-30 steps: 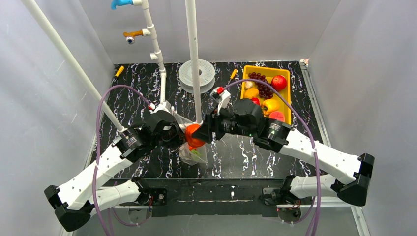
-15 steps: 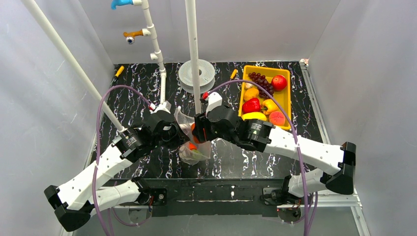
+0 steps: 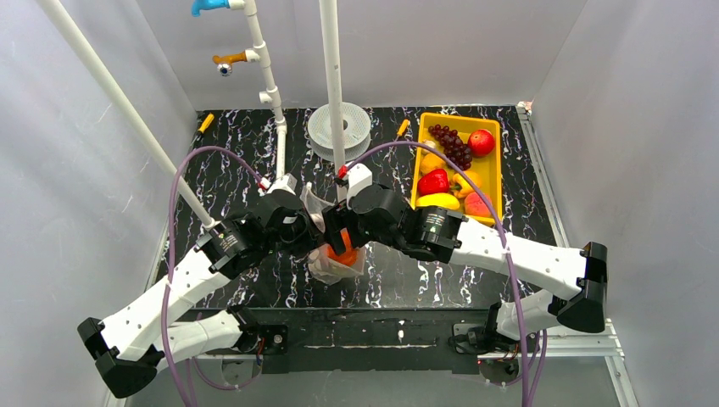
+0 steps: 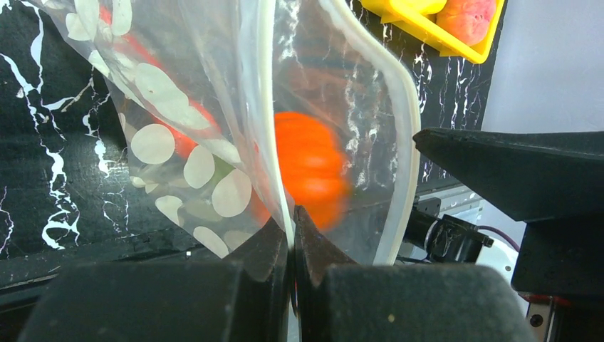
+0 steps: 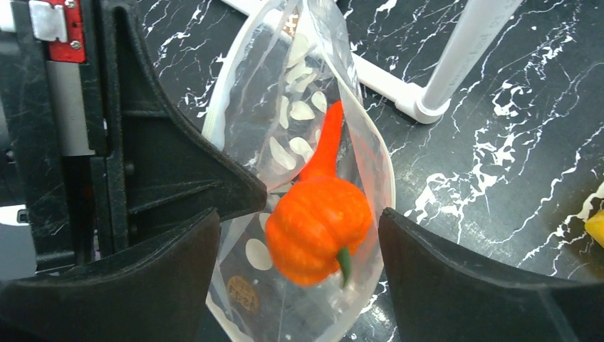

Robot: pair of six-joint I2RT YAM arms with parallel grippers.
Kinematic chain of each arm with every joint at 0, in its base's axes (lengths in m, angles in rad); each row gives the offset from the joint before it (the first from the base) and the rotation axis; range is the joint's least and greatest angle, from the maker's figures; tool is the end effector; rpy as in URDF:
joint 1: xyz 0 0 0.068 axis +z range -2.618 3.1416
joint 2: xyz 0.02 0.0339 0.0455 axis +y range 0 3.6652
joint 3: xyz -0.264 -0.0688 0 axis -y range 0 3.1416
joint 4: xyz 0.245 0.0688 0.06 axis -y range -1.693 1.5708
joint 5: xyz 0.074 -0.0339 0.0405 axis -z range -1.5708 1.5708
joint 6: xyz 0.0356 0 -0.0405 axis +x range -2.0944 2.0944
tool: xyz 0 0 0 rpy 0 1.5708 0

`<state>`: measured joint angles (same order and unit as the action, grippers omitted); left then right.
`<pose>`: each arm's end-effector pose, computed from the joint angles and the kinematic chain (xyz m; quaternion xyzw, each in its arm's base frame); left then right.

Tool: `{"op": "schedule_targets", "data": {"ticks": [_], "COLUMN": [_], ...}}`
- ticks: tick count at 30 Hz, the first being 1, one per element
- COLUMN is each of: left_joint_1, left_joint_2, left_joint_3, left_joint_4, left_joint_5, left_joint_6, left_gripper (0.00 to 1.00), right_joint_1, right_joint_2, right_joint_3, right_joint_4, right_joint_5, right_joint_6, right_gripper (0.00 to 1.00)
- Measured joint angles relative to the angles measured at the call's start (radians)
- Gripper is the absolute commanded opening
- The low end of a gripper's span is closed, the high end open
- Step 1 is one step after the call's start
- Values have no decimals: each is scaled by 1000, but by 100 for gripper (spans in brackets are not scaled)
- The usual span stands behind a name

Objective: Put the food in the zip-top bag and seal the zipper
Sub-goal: Place the fake vegetable in the zipper food storage bag, then pick up the fake fruit from the bin.

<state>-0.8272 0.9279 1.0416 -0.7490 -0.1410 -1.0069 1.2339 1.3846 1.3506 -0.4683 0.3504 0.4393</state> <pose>0.1298 -0.1337 0.3474 -0.1115 0.8839 -0.3188 0.3234 0.1147 0.2906 0.3728 -0.2461 0.8158 0.2717 0.4473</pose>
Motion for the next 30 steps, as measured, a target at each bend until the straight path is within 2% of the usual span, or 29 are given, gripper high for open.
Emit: {"op": "schedule_targets", "data": {"ticks": [14, 23, 27, 30], "left_joint_1": [0, 0, 0, 0], "left_joint_2": [-1, -27, -42, -28], "left_joint_3": [14, 177, 142, 64], "left_joint_4": [-13, -35, -26, -8], "left_joint_5": [0, -13, -20, -4], "left_joint_6": [3, 34, 32, 15], "left_gripper": [0, 0, 0, 0], "right_joint_1": [0, -5, -56, -147], "right_joint_2": [-41, -261, -340, -360], "right_joint_3": [0, -58, -106, -142], "right_joint_4": [9, 71, 99, 101], "right_joint_5": [-10, 148, 188, 188], "right_joint_6": [-28, -115, -137, -132], "right_gripper": [91, 96, 96, 97]}}
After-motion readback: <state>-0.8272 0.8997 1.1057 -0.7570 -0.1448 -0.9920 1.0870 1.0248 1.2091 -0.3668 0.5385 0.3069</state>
